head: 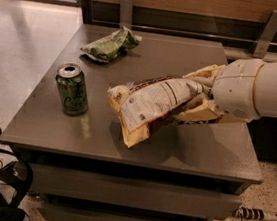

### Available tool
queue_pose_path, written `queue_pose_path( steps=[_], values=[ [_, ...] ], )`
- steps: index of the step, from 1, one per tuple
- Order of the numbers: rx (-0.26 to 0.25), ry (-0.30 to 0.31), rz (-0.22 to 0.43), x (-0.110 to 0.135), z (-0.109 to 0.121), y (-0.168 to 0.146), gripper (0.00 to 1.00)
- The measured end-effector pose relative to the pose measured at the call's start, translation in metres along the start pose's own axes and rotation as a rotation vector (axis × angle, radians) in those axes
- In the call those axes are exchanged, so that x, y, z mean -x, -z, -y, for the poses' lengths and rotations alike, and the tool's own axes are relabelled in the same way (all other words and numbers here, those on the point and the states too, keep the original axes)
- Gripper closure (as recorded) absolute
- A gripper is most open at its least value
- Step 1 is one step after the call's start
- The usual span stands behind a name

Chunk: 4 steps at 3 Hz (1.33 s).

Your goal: Move brown chip bag near green can

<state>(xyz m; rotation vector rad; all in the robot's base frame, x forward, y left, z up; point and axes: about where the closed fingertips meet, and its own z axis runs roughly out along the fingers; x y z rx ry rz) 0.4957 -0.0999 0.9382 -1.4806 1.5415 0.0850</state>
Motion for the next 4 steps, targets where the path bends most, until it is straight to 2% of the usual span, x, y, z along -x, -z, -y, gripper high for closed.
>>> queue_pose_path(
  steps=[3, 4],
  values=[
    [0.187, 0.116, 0.125, 0.029, -0.031, -0.046, 0.98],
    [0.183, 0.117, 0.121, 0.03, -0.031, -0.045, 0.75]
  ],
)
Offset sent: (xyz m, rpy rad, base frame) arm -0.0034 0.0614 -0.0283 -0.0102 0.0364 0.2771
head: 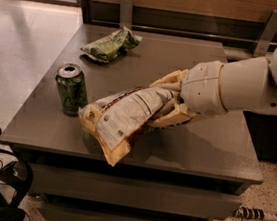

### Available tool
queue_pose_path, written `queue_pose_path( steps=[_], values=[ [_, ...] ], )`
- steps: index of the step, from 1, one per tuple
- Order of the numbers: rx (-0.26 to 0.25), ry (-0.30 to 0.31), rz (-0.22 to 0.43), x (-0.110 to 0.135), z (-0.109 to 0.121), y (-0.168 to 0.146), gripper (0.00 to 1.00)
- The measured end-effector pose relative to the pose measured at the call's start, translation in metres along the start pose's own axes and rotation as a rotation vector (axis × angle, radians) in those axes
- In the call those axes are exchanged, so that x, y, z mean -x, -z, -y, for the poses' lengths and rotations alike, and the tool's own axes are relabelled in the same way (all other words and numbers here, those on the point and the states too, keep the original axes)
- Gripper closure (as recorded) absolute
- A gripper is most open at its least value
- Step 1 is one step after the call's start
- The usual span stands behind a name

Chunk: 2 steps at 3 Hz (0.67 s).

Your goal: Move brown chip bag near green can

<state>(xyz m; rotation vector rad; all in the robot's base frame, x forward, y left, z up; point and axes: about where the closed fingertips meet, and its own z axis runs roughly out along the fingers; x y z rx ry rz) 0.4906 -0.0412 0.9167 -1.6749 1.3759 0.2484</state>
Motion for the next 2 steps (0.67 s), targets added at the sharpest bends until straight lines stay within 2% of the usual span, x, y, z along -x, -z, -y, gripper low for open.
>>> queue_pose_path(
  steps=[1, 2],
  values=[
    [0.001, 0.004, 0.0, 0.0023, -0.0005, -0.0004, 0.53],
    [0.004, 0.01, 0.0, 0.0058, -0.001, -0.0014, 0.22]
  ],
)
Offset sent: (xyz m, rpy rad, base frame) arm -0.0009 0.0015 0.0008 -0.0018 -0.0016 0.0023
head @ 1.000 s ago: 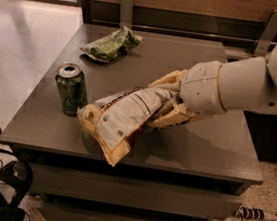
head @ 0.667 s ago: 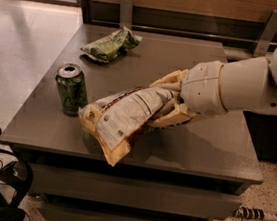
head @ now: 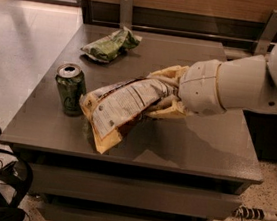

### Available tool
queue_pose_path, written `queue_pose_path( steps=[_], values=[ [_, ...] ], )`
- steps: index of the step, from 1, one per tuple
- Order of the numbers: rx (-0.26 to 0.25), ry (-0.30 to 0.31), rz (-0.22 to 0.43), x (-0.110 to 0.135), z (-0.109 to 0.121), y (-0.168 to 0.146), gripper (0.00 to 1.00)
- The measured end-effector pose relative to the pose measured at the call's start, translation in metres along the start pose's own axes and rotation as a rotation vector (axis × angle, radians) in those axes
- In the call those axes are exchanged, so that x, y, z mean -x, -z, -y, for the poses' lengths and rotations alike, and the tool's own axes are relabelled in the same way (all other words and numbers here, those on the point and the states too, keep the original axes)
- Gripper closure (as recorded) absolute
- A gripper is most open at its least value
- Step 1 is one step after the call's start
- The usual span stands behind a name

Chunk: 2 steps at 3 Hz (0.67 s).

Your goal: Move brown chip bag near green can

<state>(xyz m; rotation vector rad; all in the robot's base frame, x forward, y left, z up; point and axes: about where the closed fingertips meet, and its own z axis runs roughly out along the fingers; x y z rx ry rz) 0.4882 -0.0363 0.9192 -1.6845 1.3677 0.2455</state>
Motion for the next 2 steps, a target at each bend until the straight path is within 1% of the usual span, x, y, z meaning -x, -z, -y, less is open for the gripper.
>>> queue_pose_path(
  steps=[1, 2],
  values=[
    [0.002, 0.006, 0.0, 0.0032, -0.0005, -0.0006, 0.0],
    [0.002, 0.006, 0.0, 0.0032, -0.0005, -0.0006, 0.0]
  ],
)
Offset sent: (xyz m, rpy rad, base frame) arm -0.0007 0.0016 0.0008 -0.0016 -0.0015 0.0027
